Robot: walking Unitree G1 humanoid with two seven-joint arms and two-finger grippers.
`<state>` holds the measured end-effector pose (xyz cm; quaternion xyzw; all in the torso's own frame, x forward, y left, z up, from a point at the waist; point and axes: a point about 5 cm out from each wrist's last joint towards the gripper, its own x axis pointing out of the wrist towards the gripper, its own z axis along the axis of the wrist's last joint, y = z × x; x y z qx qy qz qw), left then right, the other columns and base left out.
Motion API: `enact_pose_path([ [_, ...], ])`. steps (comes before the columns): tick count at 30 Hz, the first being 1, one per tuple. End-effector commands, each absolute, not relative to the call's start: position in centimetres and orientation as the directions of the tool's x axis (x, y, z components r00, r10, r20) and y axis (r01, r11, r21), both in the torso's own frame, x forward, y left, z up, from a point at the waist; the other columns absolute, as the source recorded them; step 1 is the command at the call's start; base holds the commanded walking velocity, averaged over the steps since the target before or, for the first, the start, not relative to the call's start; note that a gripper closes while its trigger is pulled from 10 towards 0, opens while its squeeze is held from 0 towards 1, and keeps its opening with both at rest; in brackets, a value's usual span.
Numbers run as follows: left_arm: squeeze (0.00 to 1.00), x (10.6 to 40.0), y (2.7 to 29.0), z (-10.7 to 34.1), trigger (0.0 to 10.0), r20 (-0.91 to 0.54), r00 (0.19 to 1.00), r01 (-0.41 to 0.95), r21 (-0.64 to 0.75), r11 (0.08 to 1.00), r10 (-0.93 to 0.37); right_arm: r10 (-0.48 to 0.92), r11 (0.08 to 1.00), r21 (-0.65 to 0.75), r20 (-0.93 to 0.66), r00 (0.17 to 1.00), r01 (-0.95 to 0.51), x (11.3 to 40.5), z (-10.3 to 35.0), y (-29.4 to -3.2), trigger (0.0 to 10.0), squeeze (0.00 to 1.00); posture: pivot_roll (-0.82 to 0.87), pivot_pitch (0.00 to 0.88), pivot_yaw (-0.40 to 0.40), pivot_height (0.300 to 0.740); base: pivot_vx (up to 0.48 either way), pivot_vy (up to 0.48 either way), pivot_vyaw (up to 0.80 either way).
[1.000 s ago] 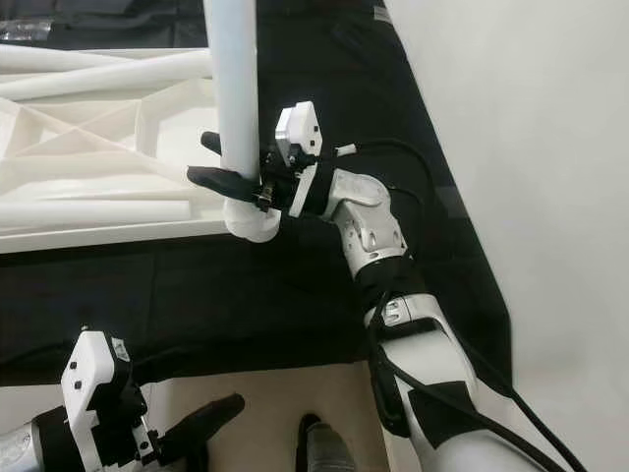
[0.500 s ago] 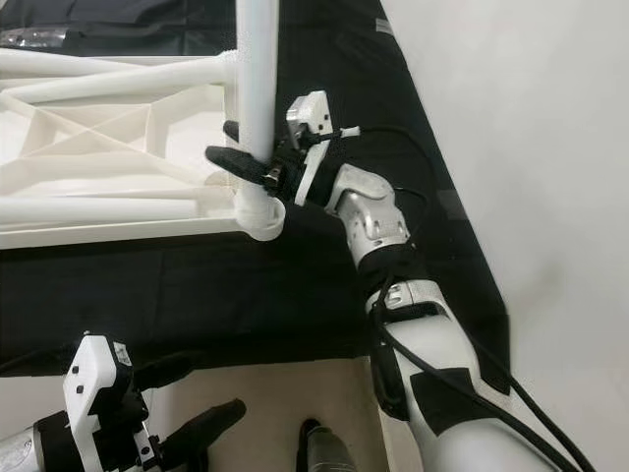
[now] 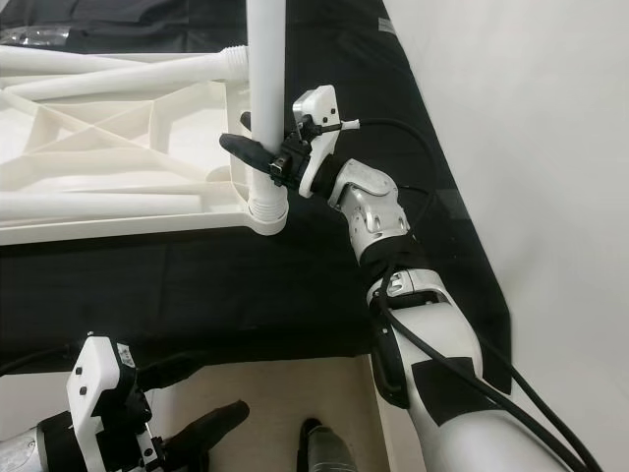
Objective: Building children table
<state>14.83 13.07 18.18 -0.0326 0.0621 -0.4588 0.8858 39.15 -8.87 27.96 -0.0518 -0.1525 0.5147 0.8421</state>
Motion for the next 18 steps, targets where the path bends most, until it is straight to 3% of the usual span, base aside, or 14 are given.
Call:
enact_pose_path([
  [1,0.00,14.6,13.0,17.8,10.0,-0.092,0.565,0.809,-0.131,0.573,-0.820,0.905,0.425,-0.218,0.072,0.420,-0.879,38.9,24.7,-9.3,10.0,0.00,0.02,0.312,-0.076,0.740,0.000,0.000,0.00],
  [3,0.00,14.6,13.0,17.8,10.0,-0.091,0.565,0.810,-0.131,0.572,-0.820,0.972,0.210,-0.283,-0.042,0.230,-0.936,37.4,23.3,-8.6,10.0,0.00,0.02,0.312,-0.075,0.740,0.000,0.000,0.00],
  [4,0.00,14.6,13.0,17.8,10.0,-0.091,0.565,0.810,-0.131,0.572,-0.820,0.972,0.210,-0.283,-0.042,0.230,-0.936,37.4,23.3,-8.6,10.0,0.00,0.02,0.312,-0.075,0.740,0.000,0.000,0.00],
  [5,0.00,14.7,13.0,17.8,10.0,-0.091,0.564,0.810,-0.131,0.572,-0.820,0.985,0.113,-0.287,-0.094,0.146,-0.951,36.7,22.6,-8.3,10.0,0.00,0.02,0.312,-0.075,0.740,0.000,0.000,0.00],
  [6,0.00,14.7,13.0,17.8,10.0,-0.091,0.564,0.810,-0.131,0.572,-0.820,0.985,0.113,-0.287,-0.094,0.146,-0.951,36.7,22.6,-8.3,10.0,0.00,0.02,0.312,-0.075,0.740,0.000,0.000,0.00],
  [7,0.00,14.7,13.1,17.8,10.0,-0.090,0.565,0.810,-0.131,0.572,-0.820,0.989,0.018,-0.264,-0.134,0.055,-0.964,36.0,22.0,-8.3,10.0,0.00,0.02,0.311,-0.077,0.740,0.000,0.000,0.00],
  [8,0.00,14.7,13.1,17.8,10.0,-0.090,0.565,0.810,-0.131,0.572,-0.820,0.989,0.018,-0.264,-0.134,0.055,-0.964,36.0,22.0,-8.3,10.0,0.00,0.02,0.311,-0.077,0.740,0.000,0.000,0.00],
  [12,0.00,14.8,13.1,17.8,10.0,-0.089,0.567,0.809,-0.129,0.573,-0.819,0.986,-0.111,-0.163,-0.141,-0.088,-0.980,35.0,21.8,-8.6,10.0,0.00,0.02,0.311,-0.078,0.740,0.000,0.000,0.00],
  [16,0.00,14.8,13.1,17.8,10.0,-0.088,0.568,0.808,-0.128,0.574,-0.819,0.984,-0.141,-0.130,-0.131,-0.124,-0.981,34.7,22.0,-8.7,10.0,0.00,0.02,0.311,-0.078,0.740,0.000,0.000,0.00],
  [18,0.00,14.9,13.2,17.8,10.0,-0.087,0.568,0.809,-0.128,0.574,-0.819,0.976,-0.204,-0.062,-0.091,-0.198,-0.977,34.2,22.6,-9.0,10.0,0.00,0.03,0.319,-0.070,0.740,0.000,0.000,0.00],
])
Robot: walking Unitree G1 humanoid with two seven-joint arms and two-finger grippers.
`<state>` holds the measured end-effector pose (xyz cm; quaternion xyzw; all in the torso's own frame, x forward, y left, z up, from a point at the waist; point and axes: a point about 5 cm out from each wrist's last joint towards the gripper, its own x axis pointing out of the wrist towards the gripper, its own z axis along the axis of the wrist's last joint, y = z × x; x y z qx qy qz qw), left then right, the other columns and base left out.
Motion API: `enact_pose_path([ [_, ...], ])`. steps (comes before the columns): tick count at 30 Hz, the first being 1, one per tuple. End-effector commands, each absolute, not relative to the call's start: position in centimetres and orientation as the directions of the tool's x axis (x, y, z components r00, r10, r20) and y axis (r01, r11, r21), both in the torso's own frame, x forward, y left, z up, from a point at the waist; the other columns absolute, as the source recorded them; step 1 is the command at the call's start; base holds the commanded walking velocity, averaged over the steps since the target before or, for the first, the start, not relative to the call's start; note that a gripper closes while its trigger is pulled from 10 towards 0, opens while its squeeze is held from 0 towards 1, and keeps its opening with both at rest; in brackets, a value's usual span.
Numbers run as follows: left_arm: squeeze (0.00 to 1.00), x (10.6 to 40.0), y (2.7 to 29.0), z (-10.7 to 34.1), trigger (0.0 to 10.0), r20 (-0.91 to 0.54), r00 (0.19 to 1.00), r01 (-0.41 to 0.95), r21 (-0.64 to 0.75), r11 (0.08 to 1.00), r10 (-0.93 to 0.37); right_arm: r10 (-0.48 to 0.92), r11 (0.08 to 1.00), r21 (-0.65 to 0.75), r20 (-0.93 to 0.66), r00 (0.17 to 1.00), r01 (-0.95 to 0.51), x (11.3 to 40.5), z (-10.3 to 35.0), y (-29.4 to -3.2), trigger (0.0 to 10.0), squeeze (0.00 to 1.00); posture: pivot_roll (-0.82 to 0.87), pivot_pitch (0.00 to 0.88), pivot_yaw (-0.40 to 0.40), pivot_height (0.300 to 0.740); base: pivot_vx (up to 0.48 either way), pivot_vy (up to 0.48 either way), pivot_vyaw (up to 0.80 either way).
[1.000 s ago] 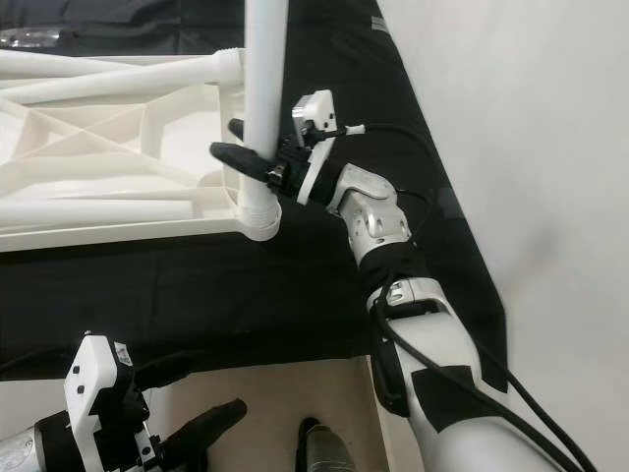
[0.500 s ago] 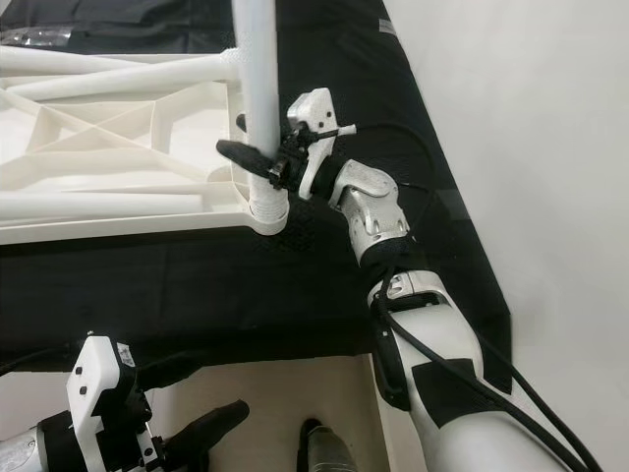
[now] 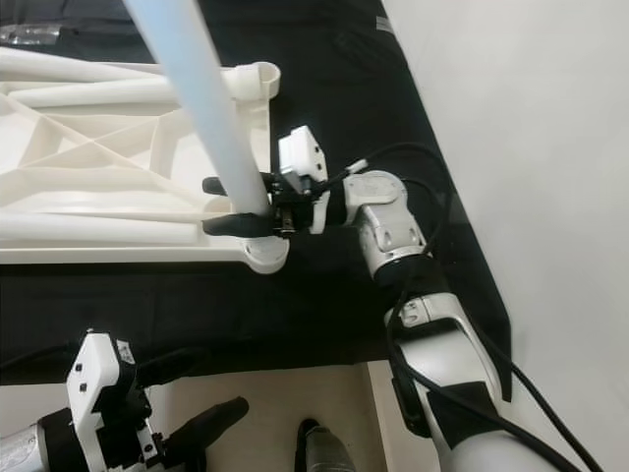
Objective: Building children table
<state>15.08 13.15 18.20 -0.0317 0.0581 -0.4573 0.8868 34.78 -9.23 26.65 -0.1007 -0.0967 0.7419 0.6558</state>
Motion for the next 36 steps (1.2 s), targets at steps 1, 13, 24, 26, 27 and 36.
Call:
enact_pose_path([
  [1,0.00,14.9,13.2,17.9,10.0,-0.086,0.568,0.809,-0.128,0.574,-0.819,0.974,-0.217,-0.048,-0.077,-0.213,-0.975,34.1,22.8,-9.0,10.0,0.00,0.03,0.319,-0.070,0.740,0.000,0.000,0.00],
  [13,0.00,15.0,13.3,17.9,10.0,-0.088,0.567,0.809,-0.126,0.574,-0.819,0.971,-0.239,0.009,0.004,-0.239,-0.971,33.6,23.3,-9.3,10.0,0.00,0.05,0.325,-0.066,0.740,0.000,0.000,0.00],
  [24,0.00,15.0,13.2,17.9,10.0,-0.087,0.566,0.810,-0.127,0.572,-0.820,0.991,-0.131,-0.121,0.005,-0.133,-0.984,33.6,22.3,-8.7,10.0,0.00,0.06,0.329,-0.064,0.740,0.000,0.000,0.00],
  [26,0.00,15.0,13.3,17.9,10.0,-0.088,0.565,0.810,-0.127,0.572,-0.820,0.999,-0.037,-0.185,0.001,-0.038,-0.982,33.9,21.8,-8.6,10.0,0.00,0.06,0.330,-0.064,0.740,0.000,0.000,0.00],
  [27,0.00,15.0,13.3,17.9,10.0,-0.088,0.565,0.810,-0.127,0.572,-0.820,0.999,-0.037,-0.185,0.001,-0.038,-0.982,33.9,21.8,-8.6,10.0,0.00,0.06,0.330,-0.064,0.740,0.000,0.000,0.00],
  [36,0.00,15.0,13.3,17.9,10.0,-0.090,0.564,0.811,-0.128,0.571,-0.821,0.998,0.027,-0.260,-0.054,0.042,-0.965,33.9,20.7,-9.0,10.0,0.00,0.06,0.326,-0.062,0.740,0.000,0.000,0.00],
])
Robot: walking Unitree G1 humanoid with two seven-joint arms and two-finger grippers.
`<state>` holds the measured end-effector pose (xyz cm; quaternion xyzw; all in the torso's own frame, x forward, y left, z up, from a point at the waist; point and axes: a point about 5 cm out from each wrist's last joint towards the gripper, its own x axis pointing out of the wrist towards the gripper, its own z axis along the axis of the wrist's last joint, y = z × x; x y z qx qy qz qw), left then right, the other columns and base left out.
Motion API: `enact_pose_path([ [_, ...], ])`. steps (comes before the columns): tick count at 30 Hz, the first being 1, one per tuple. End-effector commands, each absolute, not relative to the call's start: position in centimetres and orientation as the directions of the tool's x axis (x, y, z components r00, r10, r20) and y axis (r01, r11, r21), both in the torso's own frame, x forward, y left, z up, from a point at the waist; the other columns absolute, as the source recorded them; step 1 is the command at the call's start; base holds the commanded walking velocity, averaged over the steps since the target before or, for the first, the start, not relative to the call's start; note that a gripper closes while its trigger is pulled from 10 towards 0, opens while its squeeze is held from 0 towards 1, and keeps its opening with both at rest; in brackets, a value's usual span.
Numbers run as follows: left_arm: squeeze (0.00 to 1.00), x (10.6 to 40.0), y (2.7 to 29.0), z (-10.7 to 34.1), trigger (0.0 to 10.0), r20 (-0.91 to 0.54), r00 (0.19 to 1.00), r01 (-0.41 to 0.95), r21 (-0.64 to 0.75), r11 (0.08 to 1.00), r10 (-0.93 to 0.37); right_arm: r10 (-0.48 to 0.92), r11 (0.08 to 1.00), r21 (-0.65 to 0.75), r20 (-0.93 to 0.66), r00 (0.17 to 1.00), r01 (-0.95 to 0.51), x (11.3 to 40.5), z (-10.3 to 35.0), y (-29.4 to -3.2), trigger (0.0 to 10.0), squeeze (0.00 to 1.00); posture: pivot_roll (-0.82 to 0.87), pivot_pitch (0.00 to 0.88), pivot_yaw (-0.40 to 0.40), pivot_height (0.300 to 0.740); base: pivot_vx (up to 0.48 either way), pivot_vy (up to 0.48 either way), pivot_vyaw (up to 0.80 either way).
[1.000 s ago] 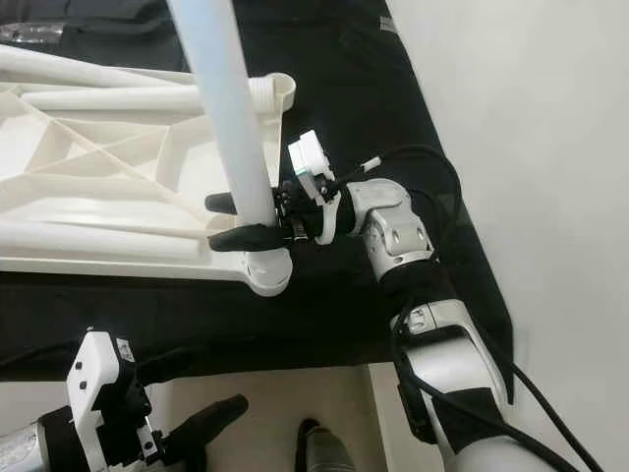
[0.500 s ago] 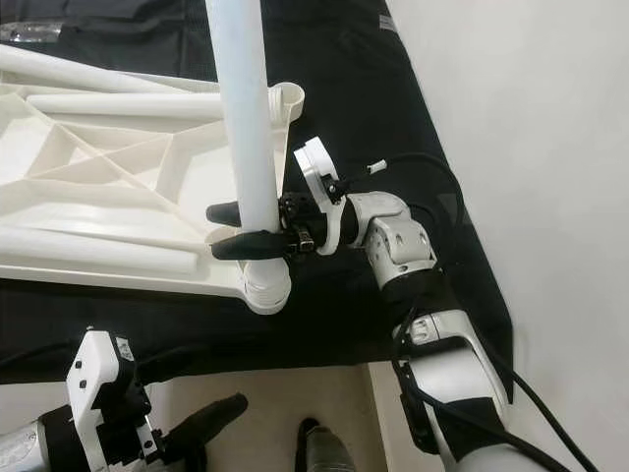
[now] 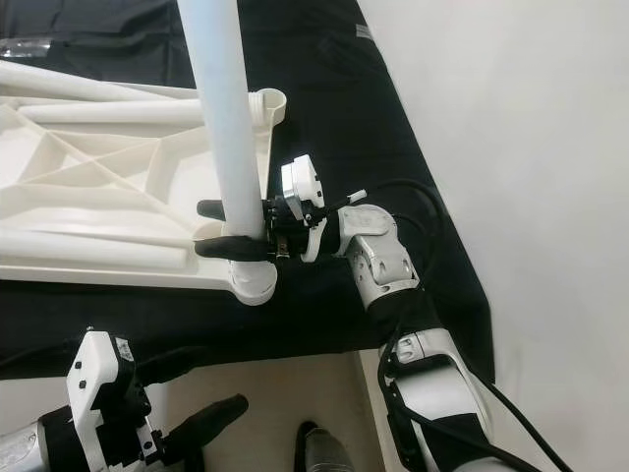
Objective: Building children table
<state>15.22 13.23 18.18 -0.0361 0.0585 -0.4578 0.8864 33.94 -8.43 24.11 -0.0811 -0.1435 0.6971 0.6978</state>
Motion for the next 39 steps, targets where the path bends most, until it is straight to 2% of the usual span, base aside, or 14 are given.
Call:
enact_pose_path([
  [1,0.00,15.0,13.3,17.9,10.0,-0.091,0.564,0.811,-0.127,0.571,-0.821,0.997,0.030,-0.271,-0.064,0.049,-0.962,33.9,20.5,-9.1,10.0,0.00,0.06,0.326,-0.062,0.740,0.000,0.000,0.00],
  [8,0.00,15.1,13.4,17.8,10.0,-0.094,0.563,0.811,-0.127,0.571,-0.821,0.993,0.061,-0.341,-0.073,0.091,-0.938,34.0,20.0,-9.1,10.0,0.00,0.06,0.317,-0.058,0.740,0.000,0.000,0.00],
  [21,0.00,15.0,13.4,17.7,10.0,-0.098,0.561,0.811,-0.131,0.570,-0.822,0.987,0.129,-0.281,-0.052,0.149,-0.951,34.3,19.6,-8.2,10.0,0.00,0.06,0.306,-0.060,0.740,0.000,0.000,0.00],
  [22,0.00,15.0,13.3,17.5,10.0,-0.098,0.562,0.811,-0.132,0.570,-0.822,0.958,0.249,-0.230,-0.084,0.275,-0.941,35.1,19.3,-8.0,10.0,0.00,0.05,0.302,-0.070,0.740,0.000,0.000,0.00],
  [23,0.00,15.0,13.2,17.3,10.0,-0.097,0.563,0.810,-0.132,0.572,-0.821,0.823,0.516,-0.225,-0.139,0.552,-0.826,36.4,18.3,-8.2,10.0,0.00,0.03,0.291,-0.100,0.740,0.000,0.000,0.00],
  [24,0.00,15.0,13.1,17.2,10.0,-0.097,0.566,0.808,-0.132,0.574,-0.819,0.700,0.672,-0.198,-0.141,0.700,-0.713,36.8,17.7,-8.6,10.0,0.00,0.01,0.273,-0.127,0.740,0.000,0.000,0.00],
  [25,0.00,15.0,13.1,17.2,10.0,-0.097,0.566,0.808,-0.132,0.574,-0.819,0.700,0.672,-0.198,-0.141,0.700,-0.713,36.8,17.7,-8.6,10.0,0.00,0.01,0.273,-0.127,0.740,0.000,0.000,0.00],
  [26,0.00,15.0,13.1,17.1,10.0,-0.094,0.569,0.806,-0.133,0.577,-0.817,0.537,0.815,-0.173,-0.130,0.833,-0.553,36.9,17.3,-9.2,10.0,0.00,0.00,0.270,-0.130,0.740,0.000,0.000,0.00],
  [27,0.00,15.1,13.0,17.0,10.0,-0.088,0.576,0.802,-0.134,0.582,-0.813,0.401,0.899,-0.144,-0.106,0.910,-0.413,35.4,16.5,-9.1,10.0,0.00,0.00,0.261,-0.128,0.740,0.000,0.000,0.00],
  [28,0.00,15.1,13.0,17.0,10.0,-0.088,0.576,0.802,-0.134,0.582,-0.813,0.401,0.899,-0.144,-0.106,0.910,-0.413,35.4,16.5,-9.1,10.0,0.00,0.00,0.261,-0.128,0.740,0.000,0.000,0.00],
  [31,0.00,15.6,12.9,16.9,10.0,-0.078,0.586,0.795,-0.133,0.591,-0.806,0.230,0.970,-0.065,-0.071,0.971,-0.235,31.5,15.1,-7.8,10.0,0.00,0.01,0.256,-0.107,0.740,0.000,0.000,0.00],
  [33,0.00,15.7,12.8,16.9,10.0,-0.078,0.587,0.795,-0.133,0.592,-0.806,0.224,0.972,-0.051,-0.071,0.972,-0.228,31.1,15.0,-7.5,10.0,0.00,0.01,0.255,-0.104,0.740,0.000,0.000,0.00],
  [34,0.00,16.0,12.8,16.8,10.0,-0.076,0.583,0.799,-0.124,0.588,-0.809,0.224,0.971,-0.060,-0.094,0.970,-0.230,30.9,14.1,-6.1,10.0,0.00,0.01,0.241,-0.090,0.740,0.000,0.000,0.00],
  [39,0.00,16.7,12.8,16.5,10.0,-0.074,0.579,0.804,-0.115,0.583,-0.812,0.192,0.974,-0.104,-0.086,0.978,-0.200,31.6,14.3,-5.3,10.0,0.00,0.01,0.219,-0.084,0.740,0.000,0.000,0.00],
])
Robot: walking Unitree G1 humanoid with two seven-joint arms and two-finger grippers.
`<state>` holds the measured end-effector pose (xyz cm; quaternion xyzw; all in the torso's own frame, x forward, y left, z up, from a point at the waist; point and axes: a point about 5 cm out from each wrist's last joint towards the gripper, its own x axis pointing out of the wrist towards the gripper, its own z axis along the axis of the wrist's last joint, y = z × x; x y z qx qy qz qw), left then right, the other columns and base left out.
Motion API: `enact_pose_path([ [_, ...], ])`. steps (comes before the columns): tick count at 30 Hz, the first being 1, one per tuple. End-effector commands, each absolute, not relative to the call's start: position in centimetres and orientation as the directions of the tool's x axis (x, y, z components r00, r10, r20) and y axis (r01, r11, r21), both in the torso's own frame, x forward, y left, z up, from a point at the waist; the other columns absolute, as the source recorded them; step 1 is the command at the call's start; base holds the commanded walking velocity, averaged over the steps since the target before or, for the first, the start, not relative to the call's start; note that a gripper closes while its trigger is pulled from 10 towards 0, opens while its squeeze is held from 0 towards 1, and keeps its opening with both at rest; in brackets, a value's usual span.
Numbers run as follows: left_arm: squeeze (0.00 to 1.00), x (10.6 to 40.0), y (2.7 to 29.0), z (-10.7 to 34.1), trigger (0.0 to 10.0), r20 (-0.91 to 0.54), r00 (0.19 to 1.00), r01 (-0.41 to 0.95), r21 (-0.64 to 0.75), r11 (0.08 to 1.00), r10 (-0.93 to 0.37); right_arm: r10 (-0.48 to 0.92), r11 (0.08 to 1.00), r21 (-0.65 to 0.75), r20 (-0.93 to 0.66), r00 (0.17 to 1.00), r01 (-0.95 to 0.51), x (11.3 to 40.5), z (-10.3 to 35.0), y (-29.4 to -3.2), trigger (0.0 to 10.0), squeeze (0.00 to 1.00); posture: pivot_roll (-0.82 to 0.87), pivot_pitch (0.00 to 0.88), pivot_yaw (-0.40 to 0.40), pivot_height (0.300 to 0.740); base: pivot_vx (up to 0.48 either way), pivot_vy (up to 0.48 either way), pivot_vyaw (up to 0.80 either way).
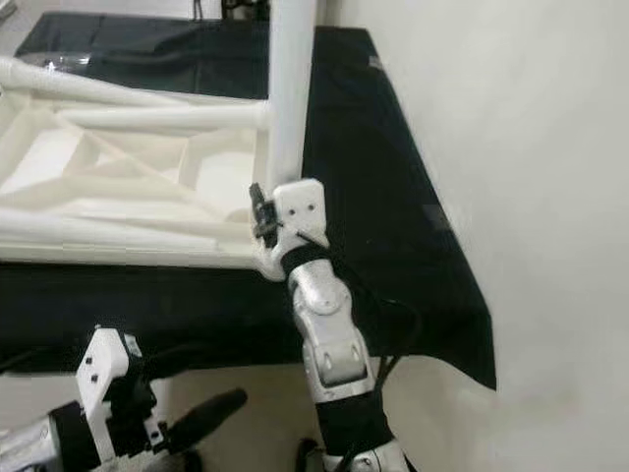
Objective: Building children table
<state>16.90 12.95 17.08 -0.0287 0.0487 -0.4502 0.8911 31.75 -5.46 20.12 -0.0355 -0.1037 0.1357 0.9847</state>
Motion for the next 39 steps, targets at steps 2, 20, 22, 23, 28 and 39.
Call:
enact_pose_path([
  [2,0.00,17.0,12.8,16.3,10.0,-0.069,0.586,0.800,-0.109,0.590,-0.807,0.182,0.976,-0.109,-0.085,0.980,-0.191,31.9,14.6,-5.1,10.0,0.00,0.01,0.183,-0.095,0.740,0.000,0.000,0.00],
  [20,0.00,21.3,13.4,14.6,10.0,-0.032,0.658,0.751,-0.046,0.658,-0.753,0.533,0.815,0.125,0.222,0.817,-0.566,31.9,20.5,-3.8,10.0,1.00,0.02,0.062,-0.097,0.740,0.000,0.000,0.00],
  [22,0.00,21.4,13.5,14.5,10.0,-0.029,0.661,0.748,-0.048,0.662,-0.750,0.568,0.795,0.099,0.230,0.791,-0.599,32.1,20.8,-3.9,10.0,1.00,0.02,0.062,-0.097,0.740,0.000,0.000,0.00],
  [23,0.00,21.5,13.5,14.5,10.0,-0.025,0.663,0.746,-0.047,0.664,-0.748,0.589,0.781,0.082,0.232,0.774,-0.619,32.2,21.0,-4.0,10.0,1.00,0.02,0.062,-0.097,0.740,0.000,0.000,0.00],
  [28,0.00,22.4,13.4,14.2,10.0,-0.021,0.667,0.744,-0.030,0.667,-0.745,0.776,0.625,-0.097,0.176,0.605,-0.774,33.6,21.7,-5.4,10.0,0.00,0.02,0.025,-0.113,0.740,0.000,0.000,0.00],
  [39,0.00,23.5,13.7,14.3,10.0,0.047,0.723,0.690,-0.010,0.723,-0.689,0.925,0.379,-0.107,0.006,0.380,-0.919,36.3,20.9,-7.7,0.0,0.00,0.04,0.000,-0.119,0.740,0.000,0.000,0.00],
])
